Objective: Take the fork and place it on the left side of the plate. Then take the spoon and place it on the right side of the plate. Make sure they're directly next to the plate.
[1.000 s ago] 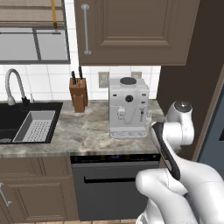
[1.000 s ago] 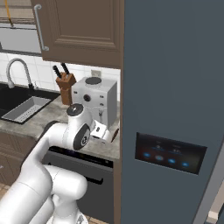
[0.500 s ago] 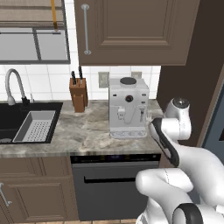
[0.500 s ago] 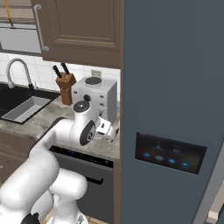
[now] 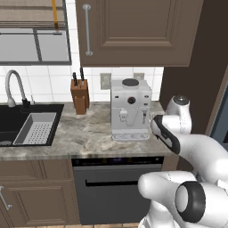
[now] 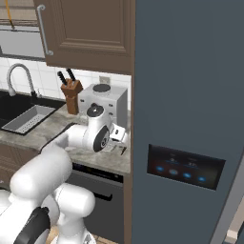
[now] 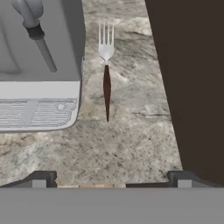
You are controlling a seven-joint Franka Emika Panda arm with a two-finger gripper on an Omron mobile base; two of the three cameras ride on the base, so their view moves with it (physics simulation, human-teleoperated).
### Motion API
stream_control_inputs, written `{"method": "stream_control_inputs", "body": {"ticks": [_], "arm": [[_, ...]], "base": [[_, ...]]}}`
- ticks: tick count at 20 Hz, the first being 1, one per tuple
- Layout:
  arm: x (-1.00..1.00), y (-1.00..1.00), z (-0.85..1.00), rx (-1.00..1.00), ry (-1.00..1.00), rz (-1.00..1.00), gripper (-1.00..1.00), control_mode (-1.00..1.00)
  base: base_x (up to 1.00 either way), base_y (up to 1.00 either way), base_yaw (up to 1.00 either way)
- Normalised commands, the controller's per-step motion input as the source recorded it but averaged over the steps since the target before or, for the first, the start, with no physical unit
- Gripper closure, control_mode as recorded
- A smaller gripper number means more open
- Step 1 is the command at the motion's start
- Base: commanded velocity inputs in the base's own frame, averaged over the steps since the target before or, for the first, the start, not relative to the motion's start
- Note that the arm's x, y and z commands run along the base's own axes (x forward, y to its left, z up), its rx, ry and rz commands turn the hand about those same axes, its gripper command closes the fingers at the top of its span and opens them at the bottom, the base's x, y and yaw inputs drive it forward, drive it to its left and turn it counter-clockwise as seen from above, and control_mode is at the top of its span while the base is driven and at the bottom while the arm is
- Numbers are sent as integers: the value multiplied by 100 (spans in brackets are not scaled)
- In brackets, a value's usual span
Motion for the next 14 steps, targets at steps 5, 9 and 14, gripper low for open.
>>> {"method": "stream_control_inputs", "body": {"ticks": [5, 9, 14], "arm": [[20, -6, -12, -3, 0, 2, -100, -100], [14, -2, -17, -4, 0, 0, -100, -100], [15, 0, -19, -4, 0, 0, -100, -100]], "base": [[0, 0, 0], [0, 0, 0], [0, 0, 0]]}}
